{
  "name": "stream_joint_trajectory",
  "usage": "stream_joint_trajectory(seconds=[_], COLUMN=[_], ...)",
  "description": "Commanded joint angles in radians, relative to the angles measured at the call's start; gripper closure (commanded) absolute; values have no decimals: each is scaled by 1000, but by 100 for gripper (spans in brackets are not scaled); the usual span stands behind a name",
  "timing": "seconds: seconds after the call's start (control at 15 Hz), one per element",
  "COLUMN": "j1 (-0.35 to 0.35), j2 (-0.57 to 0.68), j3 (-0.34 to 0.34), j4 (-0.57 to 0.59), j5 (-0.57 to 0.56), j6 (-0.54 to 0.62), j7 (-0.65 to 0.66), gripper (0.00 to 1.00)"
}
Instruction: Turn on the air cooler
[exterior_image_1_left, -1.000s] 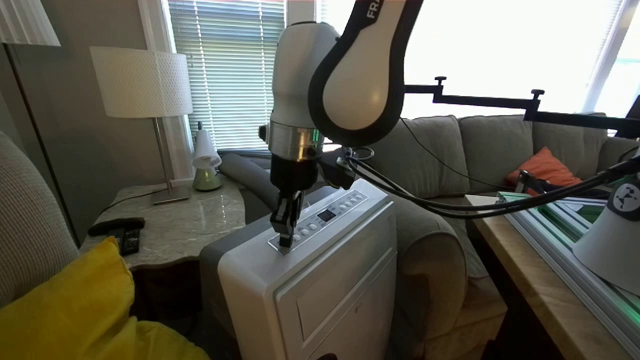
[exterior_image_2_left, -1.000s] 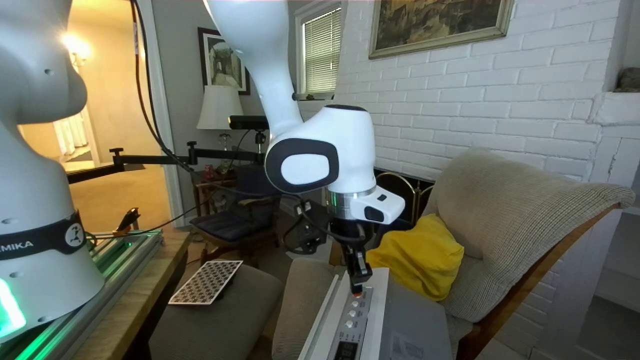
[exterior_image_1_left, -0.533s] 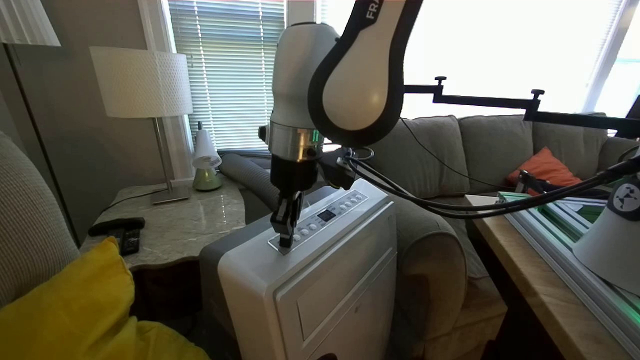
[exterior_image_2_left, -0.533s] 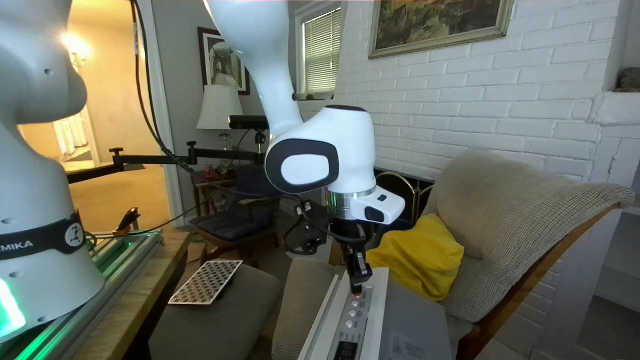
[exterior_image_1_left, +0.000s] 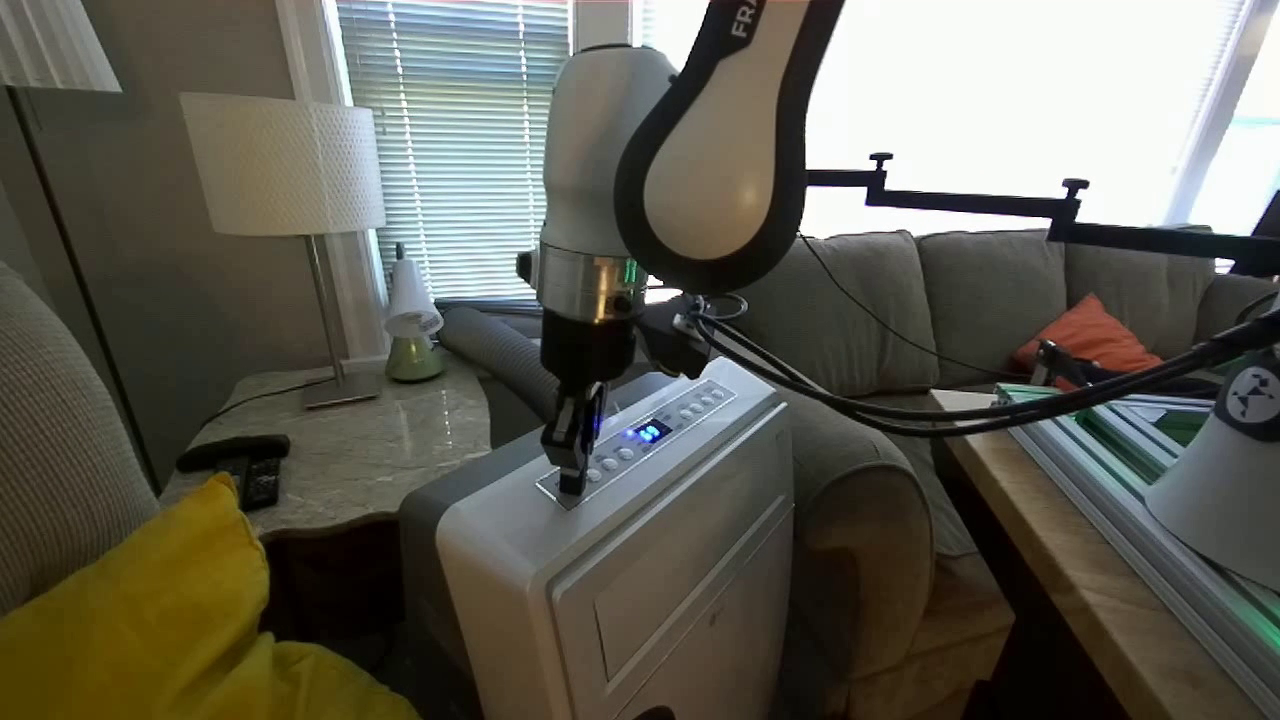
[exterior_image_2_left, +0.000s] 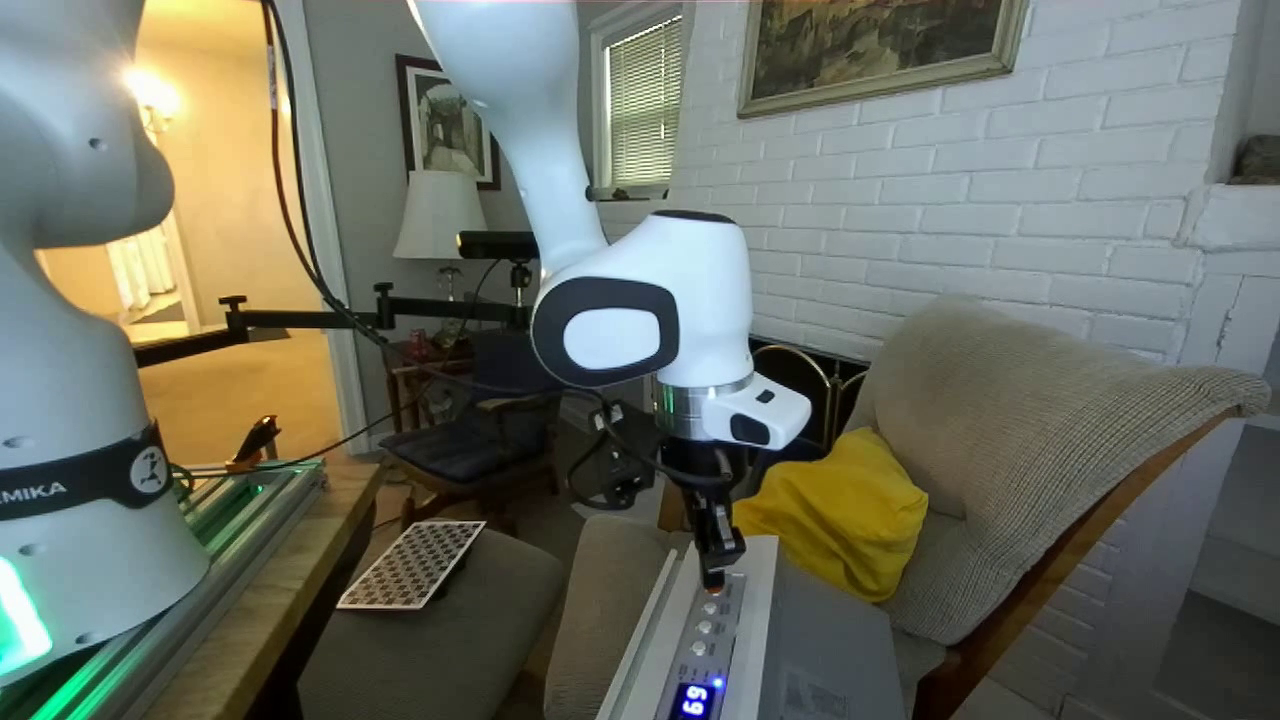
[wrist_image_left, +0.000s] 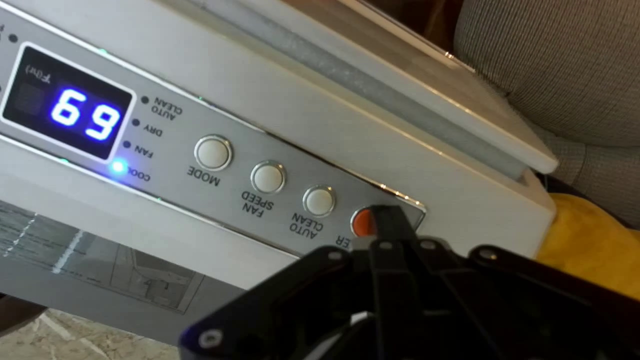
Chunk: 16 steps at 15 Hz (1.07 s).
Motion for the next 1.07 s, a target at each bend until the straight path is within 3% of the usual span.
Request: stream_joint_trajectory(seconds=[0.0,0.27,0.47,0.67,0.8,0.87,0.93,1.0], j1=[3,36,117,165,166,136,139,140], j2=[46,-20,-129,-248,-332,-375,-409,-445], j3=[-23,-37,-109,-153,-146,-103,-101,-96], j4=[22,7,-38,-67,-82,-88,-89,-95], j5=[13,7,-26,-58,-61,4,7,11], j6=[-28,-54,-128,-260,-368,-442,-511,-563], j7=[-24,0,51,79,79,10,6,3], gripper=[100,100,100,100,100,100,90,72])
